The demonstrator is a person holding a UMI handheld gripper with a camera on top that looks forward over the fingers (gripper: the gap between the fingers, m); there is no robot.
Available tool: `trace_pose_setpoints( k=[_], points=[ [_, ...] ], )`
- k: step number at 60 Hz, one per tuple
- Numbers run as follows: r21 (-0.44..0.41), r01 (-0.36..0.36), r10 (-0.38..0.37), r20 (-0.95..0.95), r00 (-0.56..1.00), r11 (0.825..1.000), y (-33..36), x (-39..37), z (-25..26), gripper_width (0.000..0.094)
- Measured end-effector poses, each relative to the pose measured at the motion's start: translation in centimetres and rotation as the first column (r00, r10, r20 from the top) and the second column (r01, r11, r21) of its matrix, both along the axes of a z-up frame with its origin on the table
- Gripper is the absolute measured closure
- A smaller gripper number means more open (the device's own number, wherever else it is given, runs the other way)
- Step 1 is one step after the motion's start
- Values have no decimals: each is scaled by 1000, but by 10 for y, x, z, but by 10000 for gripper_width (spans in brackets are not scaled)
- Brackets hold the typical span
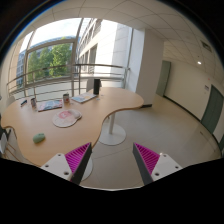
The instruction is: Arrange mouse
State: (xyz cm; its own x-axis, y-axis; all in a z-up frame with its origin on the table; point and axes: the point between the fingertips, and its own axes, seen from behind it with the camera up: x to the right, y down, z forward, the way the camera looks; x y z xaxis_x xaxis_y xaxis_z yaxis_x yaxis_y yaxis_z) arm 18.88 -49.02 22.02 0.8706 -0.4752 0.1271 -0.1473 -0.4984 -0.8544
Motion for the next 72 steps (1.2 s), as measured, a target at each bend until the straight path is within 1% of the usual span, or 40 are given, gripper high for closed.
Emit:
trace_pose_setpoints(
  k=[9,17,26,36,44,53,60,72],
  points=[
    [-34,-21,21,20,1000,999,-5,-11,-14,86],
    [-75,-45,46,10,999,996,-18,-49,-40,88],
    [-123,-95,94,-13,996,988,-26,-119,-81,87],
    [-147,-199,192,-58,980,969,-14,-219,-122,85],
    [-128,-271,261,-89,961,954,18,-285,-136,86],
    [-99,-331,322,-97,942,938,78,-331,-150,88],
    [-85,-362,353,-111,929,928,129,-354,-163,91],
    [-89,-407,394,-137,909,909,218,-365,-197,89]
  ],
)
